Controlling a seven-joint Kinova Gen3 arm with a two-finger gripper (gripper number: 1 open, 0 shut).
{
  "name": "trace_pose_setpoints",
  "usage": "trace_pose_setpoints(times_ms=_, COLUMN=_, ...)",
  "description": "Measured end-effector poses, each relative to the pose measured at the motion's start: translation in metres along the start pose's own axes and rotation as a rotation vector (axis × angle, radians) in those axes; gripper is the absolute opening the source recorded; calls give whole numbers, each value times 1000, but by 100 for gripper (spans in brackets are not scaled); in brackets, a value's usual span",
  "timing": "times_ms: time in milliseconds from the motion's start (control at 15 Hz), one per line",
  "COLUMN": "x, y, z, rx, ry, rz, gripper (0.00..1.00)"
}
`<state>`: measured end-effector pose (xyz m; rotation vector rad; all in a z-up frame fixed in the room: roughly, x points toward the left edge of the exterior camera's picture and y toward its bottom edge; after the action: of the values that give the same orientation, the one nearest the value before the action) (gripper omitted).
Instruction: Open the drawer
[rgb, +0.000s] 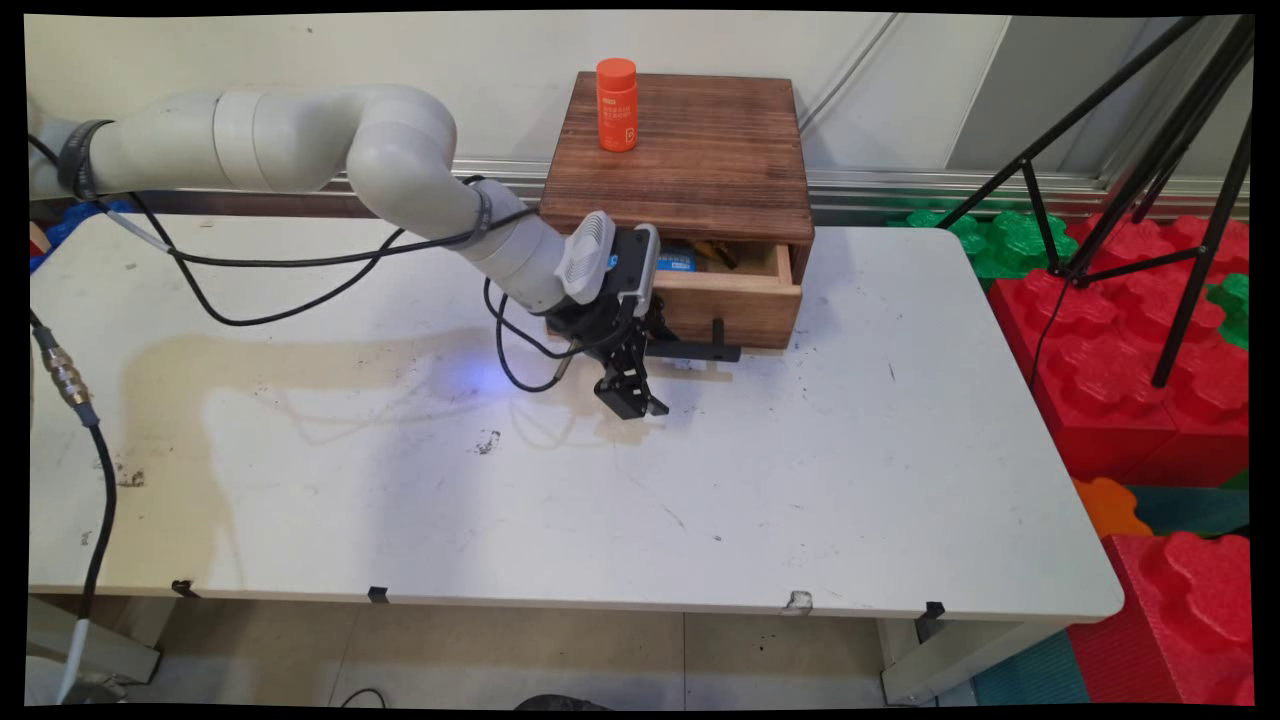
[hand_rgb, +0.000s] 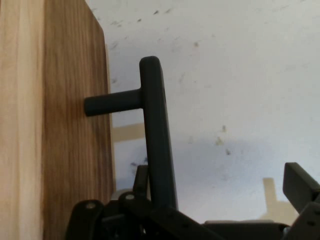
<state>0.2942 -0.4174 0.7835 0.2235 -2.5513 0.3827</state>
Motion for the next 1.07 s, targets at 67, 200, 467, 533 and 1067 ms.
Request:
trace_pose_setpoints(times_ms=67, x=1, y=3, z=0, rx=-3, ry=2, rz=1, gripper=100)
trace_pose_setpoints(times_ms=200, x=3, y=8, z=-1, rx=-8, ry=4, rz=2, gripper=100)
trace_pose_setpoints(times_ms=467, x=5, y=18, z=-2, rx=-19, ry=9, rz=4, gripper=100)
trace_pose_setpoints(times_ms=533, x=6, y=20, z=-2, rx=-21, ry=10, rz=5, gripper=100)
trace_pose_setpoints(times_ms=1067, x=10, y=42, z=-6, rx=-40, ry=15, rz=12, gripper=100)
